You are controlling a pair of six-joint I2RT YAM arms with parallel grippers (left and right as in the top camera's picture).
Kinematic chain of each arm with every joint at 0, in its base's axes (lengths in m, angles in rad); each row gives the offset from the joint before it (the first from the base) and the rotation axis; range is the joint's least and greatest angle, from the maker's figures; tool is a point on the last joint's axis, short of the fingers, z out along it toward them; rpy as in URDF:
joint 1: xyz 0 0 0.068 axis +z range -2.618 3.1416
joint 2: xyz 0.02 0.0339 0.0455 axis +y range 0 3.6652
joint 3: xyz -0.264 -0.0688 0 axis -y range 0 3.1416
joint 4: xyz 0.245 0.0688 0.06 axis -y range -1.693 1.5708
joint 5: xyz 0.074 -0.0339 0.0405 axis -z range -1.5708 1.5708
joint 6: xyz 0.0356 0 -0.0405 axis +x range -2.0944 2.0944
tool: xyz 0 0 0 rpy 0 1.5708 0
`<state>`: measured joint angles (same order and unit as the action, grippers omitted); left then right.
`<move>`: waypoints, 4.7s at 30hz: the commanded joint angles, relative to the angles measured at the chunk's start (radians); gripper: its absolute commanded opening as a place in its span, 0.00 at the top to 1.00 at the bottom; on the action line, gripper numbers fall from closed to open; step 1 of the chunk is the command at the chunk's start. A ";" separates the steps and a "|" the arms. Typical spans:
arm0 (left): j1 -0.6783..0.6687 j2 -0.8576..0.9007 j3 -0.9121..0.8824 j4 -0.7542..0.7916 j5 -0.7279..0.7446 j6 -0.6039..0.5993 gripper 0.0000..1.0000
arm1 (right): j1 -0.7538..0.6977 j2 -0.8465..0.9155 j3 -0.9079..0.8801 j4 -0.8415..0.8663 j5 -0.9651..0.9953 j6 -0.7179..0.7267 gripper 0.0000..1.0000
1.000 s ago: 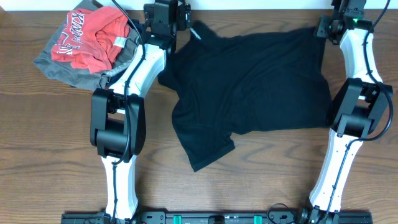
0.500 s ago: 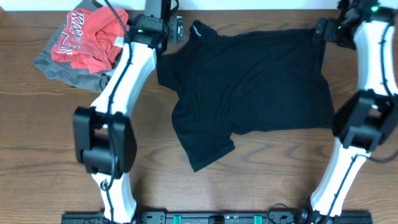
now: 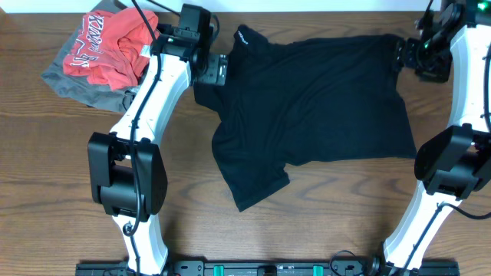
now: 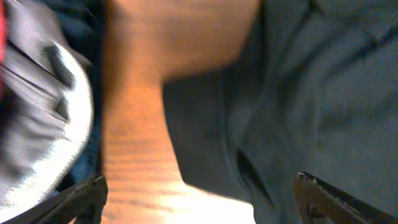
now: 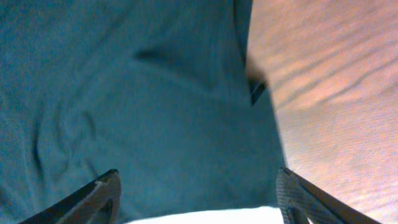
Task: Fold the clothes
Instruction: 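Grasp the t-shirt's bottom-left hem with the left gripper, then grasp the bottom-right hem with the right gripper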
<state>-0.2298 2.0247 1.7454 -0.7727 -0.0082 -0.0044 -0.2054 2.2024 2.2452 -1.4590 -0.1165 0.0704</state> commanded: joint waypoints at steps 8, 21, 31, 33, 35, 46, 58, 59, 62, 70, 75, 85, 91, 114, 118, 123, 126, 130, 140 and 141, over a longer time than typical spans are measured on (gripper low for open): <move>-0.003 -0.046 -0.021 -0.224 0.125 -0.038 0.25 | 0.051 -0.002 -0.045 -0.093 -0.017 0.012 0.29; -0.005 -0.304 -0.021 -0.439 0.125 -0.217 0.02 | 0.116 -0.220 -0.091 -0.215 0.200 0.235 0.23; -0.179 -0.310 -0.232 -0.466 0.124 -0.478 0.02 | 0.097 -0.556 -0.466 -0.059 0.295 0.326 0.16; -0.227 -0.310 -0.293 -0.426 0.124 -0.480 0.02 | 0.089 -0.606 -0.547 -0.005 0.283 0.326 0.17; -0.277 -0.310 -0.352 -0.389 0.119 -0.480 0.02 | 0.084 -0.645 -0.632 0.044 0.281 0.325 0.20; -0.415 -0.310 -0.599 -0.224 0.125 -0.497 0.02 | 0.082 -0.660 -0.892 0.221 0.217 0.306 0.29; -0.429 -0.309 -0.721 -0.089 0.364 -0.292 0.02 | 0.082 -0.660 -0.908 0.246 0.217 0.291 0.35; -0.429 -0.309 -0.722 -0.089 0.365 -0.287 0.02 | 0.082 -0.660 -0.908 0.247 0.216 0.291 0.35; -0.430 -0.306 -0.728 -0.085 0.364 -0.283 0.01 | 0.082 -0.660 -0.908 0.250 0.215 0.291 0.36; -0.430 -0.304 -0.805 -0.058 0.364 -0.288 0.08 | 0.082 -0.660 -0.908 0.263 0.209 0.292 0.37; -0.430 -0.304 -0.845 -0.018 0.364 -0.301 0.12 | 0.082 -0.660 -0.908 0.282 0.192 0.291 0.40; -0.441 -0.304 -0.858 0.010 0.351 -0.307 0.47 | 0.082 -0.660 -0.909 0.301 0.190 0.292 0.43; -0.500 -0.290 -0.878 0.031 0.305 -0.307 0.48 | 0.082 -0.660 -0.909 0.300 0.187 0.292 0.43; -0.324 -0.382 -0.680 -0.162 0.303 -0.317 0.94 | 0.081 -0.660 -0.930 0.259 0.188 0.268 0.44; -0.289 -0.460 -0.671 -0.172 0.302 -0.303 0.94 | 0.077 -0.660 -0.989 0.285 0.192 0.265 0.43; -0.261 -0.534 -0.671 -0.186 0.293 -0.303 0.94 | 0.053 -0.660 -1.106 0.377 0.192 0.264 0.42; -0.254 -0.569 -0.671 -0.209 0.237 -0.304 0.94 | 0.033 -0.659 -1.178 0.454 0.195 0.253 0.42; -0.237 -0.606 -0.671 -0.221 0.205 -0.311 0.94 | 0.003 -0.658 -1.258 0.555 0.195 0.254 0.42; -0.188 -0.648 -0.671 -0.224 0.204 -0.311 0.94 | -0.055 -0.658 -1.420 0.778 0.199 0.290 0.47; -0.187 -0.648 -0.671 -0.225 0.204 -0.311 0.94 | -0.061 -0.658 -1.432 0.803 0.199 0.298 0.48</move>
<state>-0.4248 1.3891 1.0565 -0.9901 0.2169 -0.3168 -0.2401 1.5455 0.8402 -0.6891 0.0746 0.3439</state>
